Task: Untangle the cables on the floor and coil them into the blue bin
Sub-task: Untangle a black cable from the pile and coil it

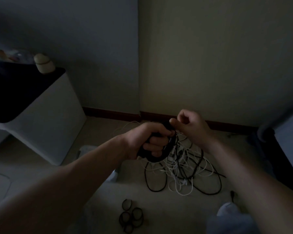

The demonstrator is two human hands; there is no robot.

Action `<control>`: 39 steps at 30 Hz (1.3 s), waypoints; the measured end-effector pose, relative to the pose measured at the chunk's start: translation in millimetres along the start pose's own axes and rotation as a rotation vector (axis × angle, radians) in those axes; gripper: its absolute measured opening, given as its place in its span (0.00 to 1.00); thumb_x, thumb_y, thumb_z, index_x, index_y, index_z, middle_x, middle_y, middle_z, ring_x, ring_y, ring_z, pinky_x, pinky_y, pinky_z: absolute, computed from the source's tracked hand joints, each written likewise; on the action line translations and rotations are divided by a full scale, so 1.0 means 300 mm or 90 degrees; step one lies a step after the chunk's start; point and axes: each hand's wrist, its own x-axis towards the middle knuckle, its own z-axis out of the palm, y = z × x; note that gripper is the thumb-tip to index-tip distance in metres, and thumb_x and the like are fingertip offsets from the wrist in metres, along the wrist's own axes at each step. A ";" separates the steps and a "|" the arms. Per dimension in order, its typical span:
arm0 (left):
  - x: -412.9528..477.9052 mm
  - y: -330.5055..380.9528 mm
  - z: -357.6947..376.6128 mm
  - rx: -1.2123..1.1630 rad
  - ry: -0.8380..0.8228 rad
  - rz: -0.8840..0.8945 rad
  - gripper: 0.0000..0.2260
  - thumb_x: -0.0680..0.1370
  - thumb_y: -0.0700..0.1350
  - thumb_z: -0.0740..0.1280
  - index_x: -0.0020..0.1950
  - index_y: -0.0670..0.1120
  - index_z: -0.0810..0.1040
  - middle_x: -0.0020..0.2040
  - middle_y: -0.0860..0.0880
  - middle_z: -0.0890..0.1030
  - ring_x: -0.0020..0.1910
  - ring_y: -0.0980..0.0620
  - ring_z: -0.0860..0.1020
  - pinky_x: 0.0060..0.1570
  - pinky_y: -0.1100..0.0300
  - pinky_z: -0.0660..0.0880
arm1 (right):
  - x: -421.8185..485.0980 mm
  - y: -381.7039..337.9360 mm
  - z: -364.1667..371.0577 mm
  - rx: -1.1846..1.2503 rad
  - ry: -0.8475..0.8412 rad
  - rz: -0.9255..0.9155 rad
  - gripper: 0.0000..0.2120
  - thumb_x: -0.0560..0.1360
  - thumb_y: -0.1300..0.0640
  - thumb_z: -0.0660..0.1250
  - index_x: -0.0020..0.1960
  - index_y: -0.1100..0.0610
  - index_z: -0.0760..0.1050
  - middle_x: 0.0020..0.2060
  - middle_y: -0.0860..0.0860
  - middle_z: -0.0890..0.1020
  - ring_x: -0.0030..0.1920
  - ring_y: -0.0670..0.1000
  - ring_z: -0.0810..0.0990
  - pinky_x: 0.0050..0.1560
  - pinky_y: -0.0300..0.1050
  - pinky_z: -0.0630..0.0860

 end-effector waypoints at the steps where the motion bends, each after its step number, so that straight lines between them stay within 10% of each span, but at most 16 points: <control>1: -0.001 0.001 0.003 -0.009 0.013 0.011 0.03 0.76 0.42 0.58 0.46 0.45 0.70 0.22 0.54 0.62 0.17 0.57 0.57 0.24 0.64 0.62 | -0.003 0.008 0.012 0.017 -0.017 -0.005 0.22 0.66 0.34 0.71 0.36 0.50 0.66 0.29 0.53 0.65 0.32 0.51 0.64 0.34 0.45 0.62; 13: -0.009 0.016 -0.047 -0.158 0.087 0.063 0.05 0.74 0.42 0.58 0.46 0.42 0.71 0.24 0.51 0.67 0.19 0.57 0.66 0.26 0.64 0.70 | -0.008 0.047 0.065 0.224 -0.036 0.077 0.09 0.80 0.61 0.66 0.42 0.55 0.70 0.33 0.51 0.71 0.32 0.49 0.73 0.33 0.44 0.74; 22: -0.005 0.030 -0.041 -0.209 0.118 0.115 0.04 0.73 0.41 0.60 0.46 0.44 0.71 0.25 0.51 0.69 0.21 0.56 0.69 0.27 0.64 0.72 | -0.009 0.052 0.096 0.122 0.092 0.156 0.16 0.77 0.47 0.70 0.41 0.57 0.70 0.27 0.53 0.75 0.23 0.51 0.71 0.25 0.41 0.69; 25: -0.004 0.031 -0.045 -0.246 0.129 0.152 0.05 0.73 0.42 0.62 0.48 0.45 0.73 0.31 0.51 0.74 0.28 0.55 0.73 0.33 0.64 0.74 | -0.018 0.049 0.114 0.144 0.088 0.176 0.09 0.81 0.57 0.65 0.44 0.58 0.70 0.29 0.54 0.76 0.22 0.50 0.72 0.24 0.40 0.72; 39: -0.015 0.089 -0.162 -0.273 0.315 0.339 0.13 0.85 0.52 0.55 0.60 0.44 0.71 0.59 0.49 0.84 0.55 0.52 0.84 0.56 0.56 0.74 | -0.089 0.028 0.219 -0.045 -0.142 0.128 0.14 0.82 0.61 0.59 0.62 0.45 0.66 0.39 0.51 0.83 0.36 0.47 0.79 0.41 0.46 0.76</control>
